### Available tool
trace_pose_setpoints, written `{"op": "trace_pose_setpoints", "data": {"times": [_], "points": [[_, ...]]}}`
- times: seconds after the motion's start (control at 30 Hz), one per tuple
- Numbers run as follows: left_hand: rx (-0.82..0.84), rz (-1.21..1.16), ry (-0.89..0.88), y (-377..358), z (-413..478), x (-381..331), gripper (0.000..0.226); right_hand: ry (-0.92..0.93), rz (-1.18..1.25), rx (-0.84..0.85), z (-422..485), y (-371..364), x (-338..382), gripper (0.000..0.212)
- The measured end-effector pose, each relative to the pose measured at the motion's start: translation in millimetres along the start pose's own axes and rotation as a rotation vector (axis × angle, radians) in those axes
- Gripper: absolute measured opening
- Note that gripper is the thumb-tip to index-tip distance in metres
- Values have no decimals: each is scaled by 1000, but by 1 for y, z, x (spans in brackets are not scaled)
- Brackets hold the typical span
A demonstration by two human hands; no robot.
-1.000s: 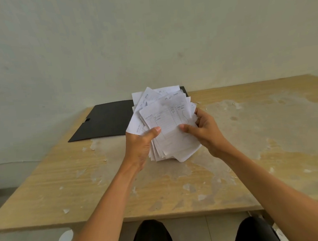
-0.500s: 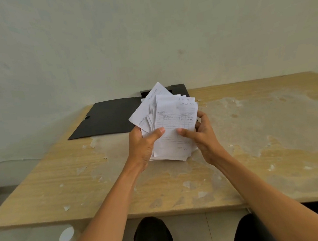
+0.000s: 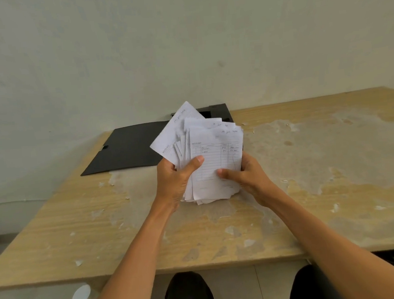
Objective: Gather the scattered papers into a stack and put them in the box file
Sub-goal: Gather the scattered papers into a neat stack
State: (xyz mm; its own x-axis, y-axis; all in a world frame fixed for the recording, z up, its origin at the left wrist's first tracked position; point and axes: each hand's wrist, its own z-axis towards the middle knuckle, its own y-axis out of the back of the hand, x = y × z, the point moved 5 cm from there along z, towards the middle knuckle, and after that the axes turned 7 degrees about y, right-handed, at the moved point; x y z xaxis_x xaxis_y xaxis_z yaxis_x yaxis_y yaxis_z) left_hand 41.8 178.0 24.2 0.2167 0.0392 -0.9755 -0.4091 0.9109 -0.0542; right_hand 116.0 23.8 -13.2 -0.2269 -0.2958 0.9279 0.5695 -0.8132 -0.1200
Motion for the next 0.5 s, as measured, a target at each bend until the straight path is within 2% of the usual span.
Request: {"op": "trace_pose_setpoints", "data": {"times": [0.23,0.33,0.5], "points": [[-29,-64,-94,0,9,-30,26,8,-39,16,4,3,3,55],[-58,-169,-82,-1,13,-33,33,2,-61,20,6,1,2,61],[-236,-217,-26,5,19,-38,30,-13,-37,11,5,-2,4,50]]}}
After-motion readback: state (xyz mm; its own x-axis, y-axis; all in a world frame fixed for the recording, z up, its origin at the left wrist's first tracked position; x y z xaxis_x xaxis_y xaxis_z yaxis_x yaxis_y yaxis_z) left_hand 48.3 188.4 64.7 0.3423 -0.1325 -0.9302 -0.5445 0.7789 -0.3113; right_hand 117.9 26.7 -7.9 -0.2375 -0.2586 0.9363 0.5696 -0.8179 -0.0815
